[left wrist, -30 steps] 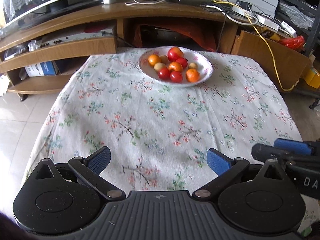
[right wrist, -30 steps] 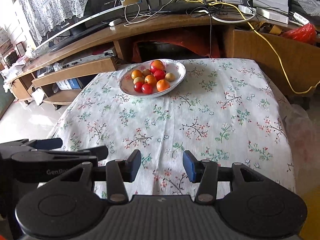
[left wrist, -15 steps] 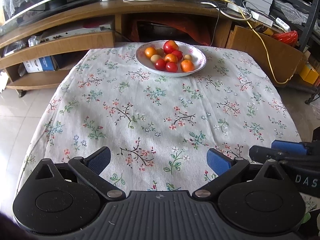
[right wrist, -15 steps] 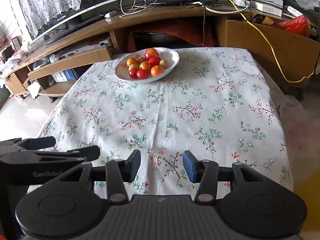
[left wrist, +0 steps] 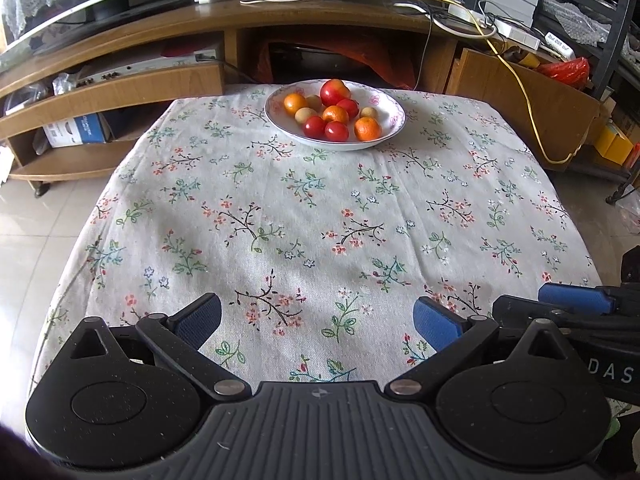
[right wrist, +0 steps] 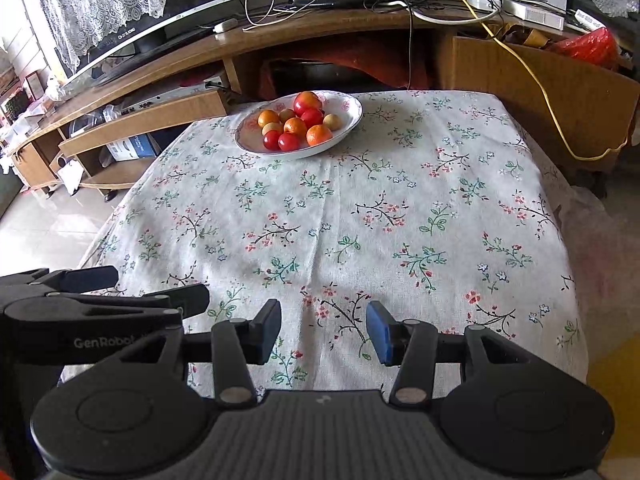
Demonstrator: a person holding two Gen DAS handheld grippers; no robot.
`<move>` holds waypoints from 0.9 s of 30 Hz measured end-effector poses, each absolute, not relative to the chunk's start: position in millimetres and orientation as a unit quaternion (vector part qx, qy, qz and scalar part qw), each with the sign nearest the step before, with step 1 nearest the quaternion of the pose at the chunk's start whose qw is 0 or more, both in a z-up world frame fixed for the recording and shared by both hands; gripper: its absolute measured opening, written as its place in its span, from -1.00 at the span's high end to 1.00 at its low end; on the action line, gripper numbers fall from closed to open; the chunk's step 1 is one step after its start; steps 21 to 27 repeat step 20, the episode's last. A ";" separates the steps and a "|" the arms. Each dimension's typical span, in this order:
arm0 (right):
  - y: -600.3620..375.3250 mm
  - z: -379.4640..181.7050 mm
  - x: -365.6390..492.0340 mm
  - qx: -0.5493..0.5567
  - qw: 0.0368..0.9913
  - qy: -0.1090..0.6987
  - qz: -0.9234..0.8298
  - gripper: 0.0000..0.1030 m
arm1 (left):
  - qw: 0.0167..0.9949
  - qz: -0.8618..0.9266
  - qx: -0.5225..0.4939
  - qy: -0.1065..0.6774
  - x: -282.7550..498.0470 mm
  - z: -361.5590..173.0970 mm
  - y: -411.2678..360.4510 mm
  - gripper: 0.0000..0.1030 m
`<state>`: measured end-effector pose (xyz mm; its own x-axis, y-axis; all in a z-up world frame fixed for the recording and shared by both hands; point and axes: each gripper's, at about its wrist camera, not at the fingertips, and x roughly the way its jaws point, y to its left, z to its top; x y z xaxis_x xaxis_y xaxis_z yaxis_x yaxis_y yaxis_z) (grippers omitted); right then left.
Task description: Organize fruits
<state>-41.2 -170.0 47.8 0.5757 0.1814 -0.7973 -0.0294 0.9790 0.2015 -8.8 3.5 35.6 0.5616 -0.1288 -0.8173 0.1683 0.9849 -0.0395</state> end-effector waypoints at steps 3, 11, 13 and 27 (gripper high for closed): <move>-170.1 47.6 -40.8 0.083 0.883 0.458 0.060 0.27 | 0.883 -0.084 0.022 0.461 -8.6 35.5 3.0 -1.00; -170.1 47.3 -40.9 0.084 0.883 0.459 0.060 0.27 | 0.884 -0.083 0.022 0.460 -9.1 34.8 2.8 -1.00; -170.2 47.3 -40.8 0.084 0.883 0.458 0.060 0.27 | 0.884 -0.083 0.022 0.460 -9.2 35.0 2.8 -1.00; -170.2 47.4 -40.8 0.085 0.883 0.458 0.060 0.26 | 0.884 -0.081 0.022 0.459 -8.8 35.3 3.3 -1.00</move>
